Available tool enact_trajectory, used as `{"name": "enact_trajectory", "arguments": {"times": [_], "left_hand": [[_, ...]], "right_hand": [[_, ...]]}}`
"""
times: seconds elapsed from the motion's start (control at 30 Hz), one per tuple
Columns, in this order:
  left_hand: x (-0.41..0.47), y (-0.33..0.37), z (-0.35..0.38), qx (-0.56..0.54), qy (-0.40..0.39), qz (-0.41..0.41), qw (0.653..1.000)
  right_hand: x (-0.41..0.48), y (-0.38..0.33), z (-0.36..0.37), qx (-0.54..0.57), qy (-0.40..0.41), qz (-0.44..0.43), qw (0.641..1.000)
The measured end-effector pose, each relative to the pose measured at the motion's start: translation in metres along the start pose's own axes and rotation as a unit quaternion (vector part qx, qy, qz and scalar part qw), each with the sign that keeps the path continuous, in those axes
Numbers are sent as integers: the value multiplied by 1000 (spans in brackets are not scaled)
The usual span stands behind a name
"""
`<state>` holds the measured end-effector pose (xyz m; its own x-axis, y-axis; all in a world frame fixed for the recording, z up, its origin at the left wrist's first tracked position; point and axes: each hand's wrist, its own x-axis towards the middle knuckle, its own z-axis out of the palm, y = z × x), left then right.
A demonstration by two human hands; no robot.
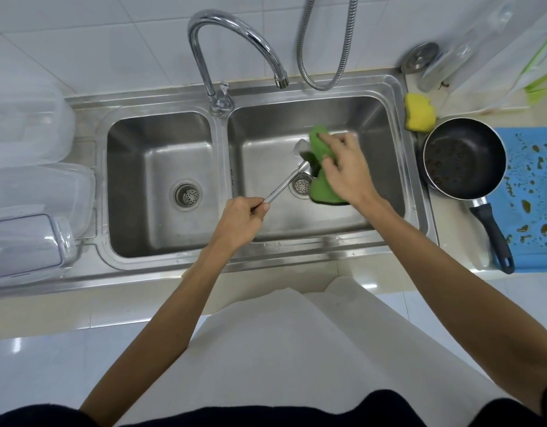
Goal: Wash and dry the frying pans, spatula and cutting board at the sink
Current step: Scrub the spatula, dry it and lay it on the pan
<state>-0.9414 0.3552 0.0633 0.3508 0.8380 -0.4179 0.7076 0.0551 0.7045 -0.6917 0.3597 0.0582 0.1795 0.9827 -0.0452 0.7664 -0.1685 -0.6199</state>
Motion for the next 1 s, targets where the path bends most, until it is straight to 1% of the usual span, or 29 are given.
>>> {"name": "enact_trajectory", "arguments": {"times": [0.07, 0.13, 0.17, 0.23, 0.27, 0.3, 0.33, 0.4, 0.43, 0.47, 0.53, 0.57, 0.6, 0.67, 0.7, 0.73, 0.8, 0.83, 0.87, 0.97, 1.0], "left_hand": [[1, 7, 2, 8, 4, 10, 1000], [-1, 7, 2, 16, 12, 22, 1000], [-3, 6, 2, 20, 13, 28, 999], [-8, 5, 3, 26, 7, 36, 999], [-9, 6, 4, 29, 8, 38, 999], [-8, 6, 3, 34, 12, 38, 999], [-5, 4, 1, 42, 18, 37, 998], [-1, 1, -3, 59, 28, 37, 997], [-1, 0, -3, 67, 25, 40, 997], [-3, 0, -2, 68, 19, 44, 997], [-7, 3, 0, 69, 18, 53, 996], [-6, 4, 0, 70, 20, 52, 996], [-3, 4, 0, 69, 19, 47, 996], [3, 5, -4, 72, 11, 35, 997], [5, 5, -5, 76, 5, 35, 996], [6, 5, -4, 74, 1, 37, 997], [3, 7, -1, 58, 6, 44, 997], [3, 8, 0, 49, 8, 46, 998], [3, 7, 1, 36, 6, 42, 998], [8, 7, -1, 4, 3, 22, 1000], [8, 5, 0, -3, -3, 19, 1000]], "right_hand": [[-12, -9, 12, -39, -16, -75, 996], [-12, -9, 19, -69, -12, -112, 991], [-4, -6, 20, -71, -3, -98, 993], [19, 4, 13, -55, 7, -4, 998], [25, 7, 10, -37, 11, 24, 999], [24, 7, 11, -30, 16, 19, 999], [17, 2, 15, -36, 19, -12, 999], [-4, -6, 23, -45, 6, -112, 993], [-5, -2, 26, -50, 0, -136, 989], [1, 3, 25, -50, 3, -115, 992], [17, 10, 22, -21, 26, -4, 999], [19, 9, 22, -16, 33, 12, 999], [14, 7, 25, -24, 31, -12, 999], [-3, 6, 31, -41, 5, -128, 991], [-4, 11, 31, -40, -8, -162, 986], [2, 17, 28, -31, -12, -145, 989], [19, 25, 20, 14, 9, -22, 1000], [22, 25, 18, 25, 17, 14, 999], [19, 22, 20, 18, 20, 11, 1000], [-4, 13, 31, 3, 19, -98, 995], [-6, 17, 33, 4, 17, -102, 995]]}}
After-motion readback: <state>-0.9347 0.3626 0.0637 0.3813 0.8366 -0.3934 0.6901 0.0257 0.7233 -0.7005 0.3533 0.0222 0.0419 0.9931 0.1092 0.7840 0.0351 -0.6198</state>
